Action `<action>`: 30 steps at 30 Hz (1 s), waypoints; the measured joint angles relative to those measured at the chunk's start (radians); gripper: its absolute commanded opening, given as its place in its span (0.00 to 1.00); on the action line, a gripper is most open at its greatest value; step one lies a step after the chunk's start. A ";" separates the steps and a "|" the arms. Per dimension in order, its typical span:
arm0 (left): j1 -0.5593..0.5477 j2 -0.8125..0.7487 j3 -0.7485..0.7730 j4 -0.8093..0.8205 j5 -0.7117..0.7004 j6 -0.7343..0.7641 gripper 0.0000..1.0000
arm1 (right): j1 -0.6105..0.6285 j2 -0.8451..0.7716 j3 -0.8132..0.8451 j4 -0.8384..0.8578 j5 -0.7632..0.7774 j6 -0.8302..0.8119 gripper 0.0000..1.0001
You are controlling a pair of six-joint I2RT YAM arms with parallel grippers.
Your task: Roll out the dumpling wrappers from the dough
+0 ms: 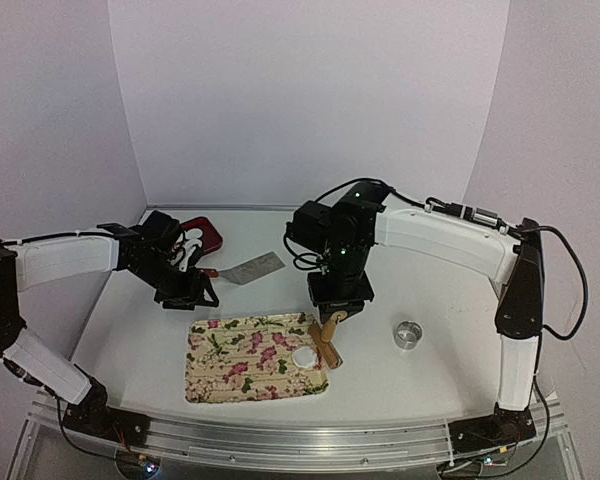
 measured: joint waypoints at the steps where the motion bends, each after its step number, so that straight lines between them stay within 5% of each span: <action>1: 0.000 0.021 0.019 -0.001 0.003 0.026 0.69 | 0.000 0.001 0.000 -0.001 0.001 0.000 0.00; 16: -0.019 0.220 0.146 0.016 0.034 0.273 0.69 | 0.000 0.086 0.060 0.002 -0.024 0.012 0.00; 30: -0.049 0.264 0.108 0.043 0.049 0.289 0.68 | 0.000 0.177 0.182 0.003 -0.094 0.018 0.00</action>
